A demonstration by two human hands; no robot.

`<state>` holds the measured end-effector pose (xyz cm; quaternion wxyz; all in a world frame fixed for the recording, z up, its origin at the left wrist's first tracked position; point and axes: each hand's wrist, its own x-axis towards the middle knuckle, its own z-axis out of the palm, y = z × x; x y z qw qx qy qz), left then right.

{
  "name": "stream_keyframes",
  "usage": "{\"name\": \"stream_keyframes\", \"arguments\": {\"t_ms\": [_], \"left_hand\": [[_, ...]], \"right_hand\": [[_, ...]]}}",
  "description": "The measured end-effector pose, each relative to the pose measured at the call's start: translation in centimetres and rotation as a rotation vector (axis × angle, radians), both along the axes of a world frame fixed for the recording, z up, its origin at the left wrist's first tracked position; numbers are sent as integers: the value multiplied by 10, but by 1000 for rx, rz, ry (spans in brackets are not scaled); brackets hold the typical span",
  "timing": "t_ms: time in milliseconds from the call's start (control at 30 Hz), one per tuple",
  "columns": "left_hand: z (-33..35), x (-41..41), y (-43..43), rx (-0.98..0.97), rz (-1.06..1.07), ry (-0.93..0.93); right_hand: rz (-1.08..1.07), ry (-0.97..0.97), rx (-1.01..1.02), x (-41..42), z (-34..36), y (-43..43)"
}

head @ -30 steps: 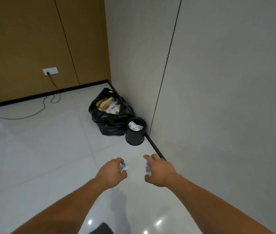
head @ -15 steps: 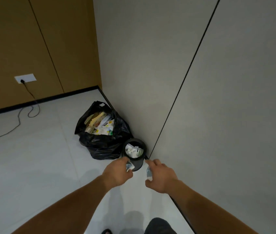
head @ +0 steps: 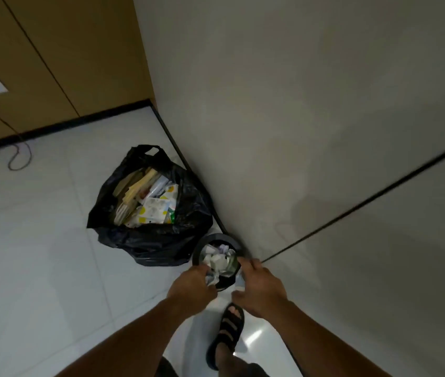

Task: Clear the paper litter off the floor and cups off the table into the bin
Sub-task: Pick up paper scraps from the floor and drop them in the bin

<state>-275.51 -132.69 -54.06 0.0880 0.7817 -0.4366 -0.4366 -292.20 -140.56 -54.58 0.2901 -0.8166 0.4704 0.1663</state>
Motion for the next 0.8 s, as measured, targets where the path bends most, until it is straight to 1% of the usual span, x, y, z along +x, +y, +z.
{"name": "stream_keyframes", "arguments": {"t_ms": [133, 200, 333, 467, 567, 633, 700, 800], "left_hand": [[-93, 17, -44, 45, 4, 9], [-141, 21, -63, 56, 1, 23], [-230, 30, -100, 40, -60, 30], [-290, 40, -116, 18, -92, 110], [-308, 49, -112, 51, -120, 103], [-302, 53, -103, 100, -138, 120], [-281, 57, -93, 104, -124, 114], [-232, 59, -84, 81, -94, 88]], "right_hand": [[-51, -15, 24, 19, -85, -42], [-66, 11, 33, 28, -131, -57], [-73, 37, 6, 47, -225, -86], [-119, 40, 20, 61, -292, -107], [-167, -8, 65, 66, -311, -113], [-160, -2, 94, 65, -304, -108], [-163, 5, 95, 62, -284, -98], [-149, 43, 125, 59, -237, -84]]}}
